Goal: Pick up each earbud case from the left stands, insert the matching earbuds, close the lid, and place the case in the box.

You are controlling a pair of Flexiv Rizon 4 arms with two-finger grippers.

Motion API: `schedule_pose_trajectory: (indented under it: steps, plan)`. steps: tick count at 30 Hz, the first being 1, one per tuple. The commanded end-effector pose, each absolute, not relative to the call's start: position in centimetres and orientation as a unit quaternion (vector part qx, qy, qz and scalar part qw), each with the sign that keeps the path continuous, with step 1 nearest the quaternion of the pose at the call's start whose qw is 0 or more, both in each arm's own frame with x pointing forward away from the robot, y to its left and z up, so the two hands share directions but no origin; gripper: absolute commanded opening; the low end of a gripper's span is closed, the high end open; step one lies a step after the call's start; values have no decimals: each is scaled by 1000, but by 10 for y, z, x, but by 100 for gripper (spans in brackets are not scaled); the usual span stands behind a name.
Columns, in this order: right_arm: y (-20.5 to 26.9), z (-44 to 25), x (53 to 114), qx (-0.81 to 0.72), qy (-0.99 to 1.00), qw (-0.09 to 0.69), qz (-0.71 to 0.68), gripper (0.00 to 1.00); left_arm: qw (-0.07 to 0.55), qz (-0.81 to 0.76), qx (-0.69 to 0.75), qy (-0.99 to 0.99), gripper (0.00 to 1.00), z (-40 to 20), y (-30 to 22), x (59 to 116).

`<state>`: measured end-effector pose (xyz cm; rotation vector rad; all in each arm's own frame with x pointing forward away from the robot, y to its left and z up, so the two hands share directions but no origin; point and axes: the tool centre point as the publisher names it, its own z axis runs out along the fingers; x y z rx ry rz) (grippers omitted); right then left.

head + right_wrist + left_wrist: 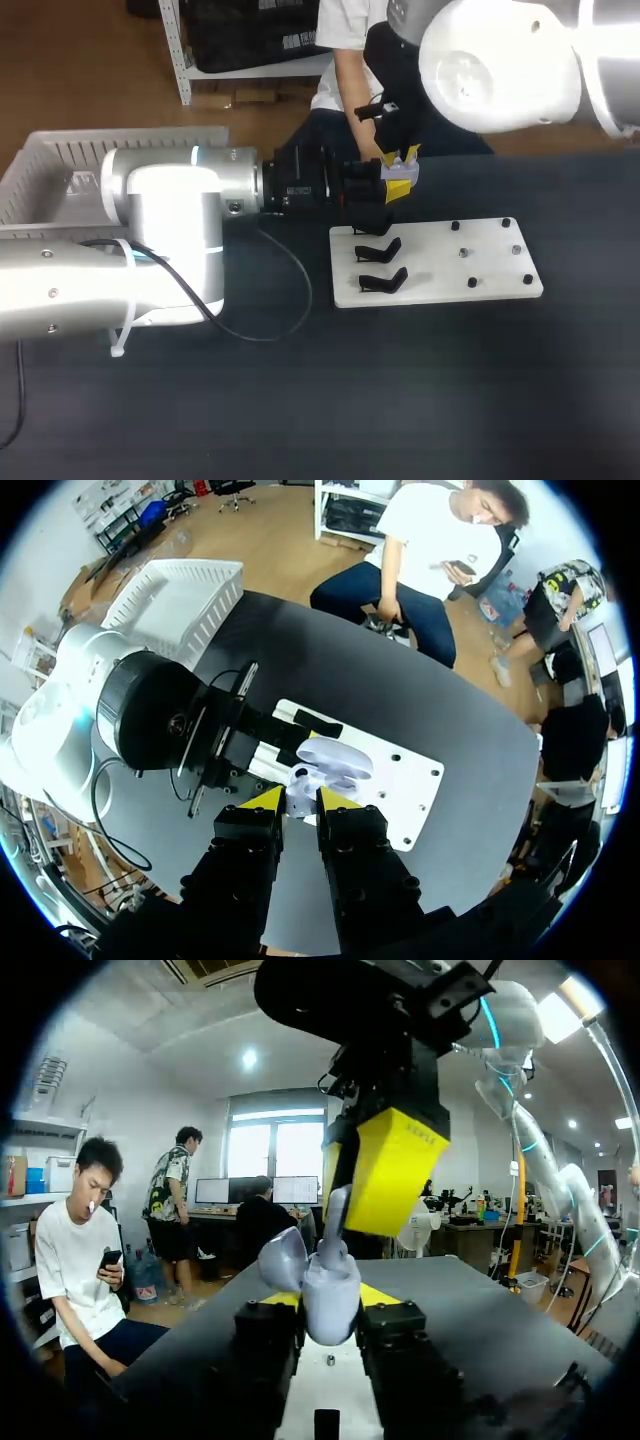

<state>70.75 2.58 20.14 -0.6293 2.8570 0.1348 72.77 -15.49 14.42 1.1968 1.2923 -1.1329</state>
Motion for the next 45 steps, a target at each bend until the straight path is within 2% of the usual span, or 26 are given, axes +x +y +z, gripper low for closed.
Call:
schedule_pose_trajectory:
  steps: [1, 45]
  plan:
    - [28, 200, 710, -215, 970, 104, 47, 0, 506, -466, 492, 533, 0, 143, -155, 725]
    - [30, 187, 712, -229, 968, 98, 39, 0, 506, -466, 492, 533, 0, 143, -155, 725]
